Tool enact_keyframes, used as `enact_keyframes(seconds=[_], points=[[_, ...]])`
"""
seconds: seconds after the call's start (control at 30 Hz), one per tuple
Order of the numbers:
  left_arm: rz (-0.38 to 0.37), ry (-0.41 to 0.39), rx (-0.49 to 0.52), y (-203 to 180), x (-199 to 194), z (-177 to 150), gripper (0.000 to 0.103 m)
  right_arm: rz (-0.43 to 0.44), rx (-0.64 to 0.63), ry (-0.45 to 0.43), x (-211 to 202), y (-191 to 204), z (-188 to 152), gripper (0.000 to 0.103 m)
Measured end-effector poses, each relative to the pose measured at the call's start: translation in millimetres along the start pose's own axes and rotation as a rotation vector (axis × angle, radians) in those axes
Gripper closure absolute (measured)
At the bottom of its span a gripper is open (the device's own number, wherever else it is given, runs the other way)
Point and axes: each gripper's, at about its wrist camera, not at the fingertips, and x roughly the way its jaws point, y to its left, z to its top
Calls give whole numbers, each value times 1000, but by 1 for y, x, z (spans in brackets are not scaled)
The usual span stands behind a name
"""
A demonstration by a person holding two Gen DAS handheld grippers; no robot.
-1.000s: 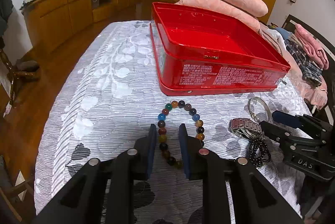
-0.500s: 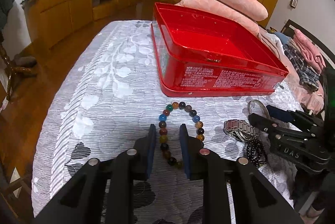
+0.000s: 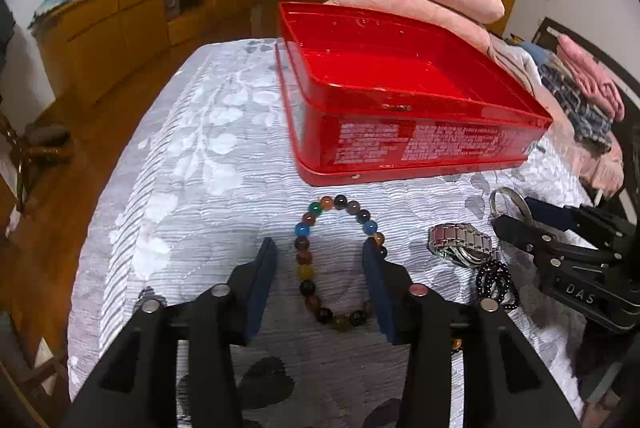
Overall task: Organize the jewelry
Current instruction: 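Close left tool on the multicolour bead bracelet while right tool closes on the silver bangle, then carry bracelet with left tool into the red tin while right tool releases the bangle there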
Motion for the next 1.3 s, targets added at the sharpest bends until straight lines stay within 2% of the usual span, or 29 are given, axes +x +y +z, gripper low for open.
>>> enact_keyframes(seconds=[0.13, 0.37, 0.73, 1.3], points=[[9, -3, -1, 0, 0, 0, 61, -10, -9, -1, 1, 3, 0, 54], [18, -16, -56, 11, -2, -1, 94, -3, 19, -14, -3, 1, -3, 56], [2, -91, -76, 10, -31, -6, 95, 7, 10, -72, -34, 5, -5, 56], [-46, -229, -53, -9, -85, 19, 95, 30, 7, -161, -72, 4, 13, 56]])
